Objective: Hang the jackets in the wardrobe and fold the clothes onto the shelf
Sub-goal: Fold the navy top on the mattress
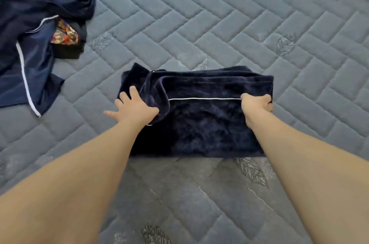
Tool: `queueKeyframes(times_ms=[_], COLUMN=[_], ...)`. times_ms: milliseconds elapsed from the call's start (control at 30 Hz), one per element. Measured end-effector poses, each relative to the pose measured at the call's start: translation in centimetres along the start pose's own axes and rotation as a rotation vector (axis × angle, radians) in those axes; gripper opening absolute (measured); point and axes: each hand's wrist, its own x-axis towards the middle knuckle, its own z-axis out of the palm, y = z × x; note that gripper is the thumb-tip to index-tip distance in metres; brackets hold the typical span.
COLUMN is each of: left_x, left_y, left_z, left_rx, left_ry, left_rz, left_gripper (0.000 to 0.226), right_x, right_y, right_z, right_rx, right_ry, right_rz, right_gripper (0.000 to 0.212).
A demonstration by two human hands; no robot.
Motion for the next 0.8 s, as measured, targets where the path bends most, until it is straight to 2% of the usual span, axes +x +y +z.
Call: queueKeyframes(times_ms=[33,67,133,200,267,333,367,400,433,500,533,600,667,733,800], left_x=[0.6,1.1,2.3,4.3,6.8,8.6,8.6,8.2,7.6,6.3,6.3,8.7,12.3,15.2,16.7], left_y=[-0.8,-1.3,-1.4,-1.0,-0.6,-0.3,-0.1,0.2,0.8,1.5,1.2,-0.4,-1.3,-1.0,-0.5], left_z=[0.6,1.0,0.6,-1.4,-4.8,-8.0,-8.4,-8.1,-7.1,-3.5,-1.4,2.1,4.4,5.7,6.5], left_rx=[-0.058,-0.081,0.009,-0.007,-0.252,-0.432,-0.445,-0.431,-0.393,-0.156,0.013,0.152,0.057,0.012,-0.001], left_ry=[-0.047,-0.079,-0.105,-0.021,0.198,0.556,0.728,0.844,0.863,0.631,0.462,0.204,0.118,0.083,0.121], left_rz=[-0.014,0.006,0.080,0.061,-0.044,-0.143,-0.123,-0.014,0.173,0.514,0.570,0.436,0.293,0.293,0.344], left_gripper=[0.090,0.078,0.043,0.028,0.034,0.049,0.056,0.059,0.058,0.063,0.067,0.068,0.064,0.061,0.056], right_x=[1.1,2.3,4.3,5.7,6.0,5.3,4.5,3.4,2.3,0.3,-0.4,-0.8,0.3,1.9,3.4], right_y=[0.4,0.8,1.7,1.9,1.4,0.0,-0.7,-1.4,-2.0,-2.4,-2.6,-2.6,-2.5,-2.4,-1.7], right_z=[0.7,1.3,2.1,2.5,2.7,2.9,3.1,3.4,4.1,6.6,8.2,11.8,14.9,16.9,18.4], right_rx=[-0.072,-0.094,-0.082,-0.013,-0.011,-0.131,-0.169,-0.189,-0.219,-0.415,-0.550,-0.801,-0.875,-0.791,-0.684], right_ry=[0.028,0.035,0.020,-0.010,0.142,0.434,0.528,0.569,0.557,0.376,0.242,0.024,0.006,0.071,0.134], right_rz=[0.005,0.032,0.083,0.073,-0.015,-0.173,-0.275,-0.403,-0.570,-0.934,-1.068,-1.166,-1.152,-1.174,-1.229], right_gripper=[0.096,0.106,0.116,0.100,0.072,0.062,0.063,0.066,0.068,0.071,0.072,0.072,0.071,0.066,0.057])
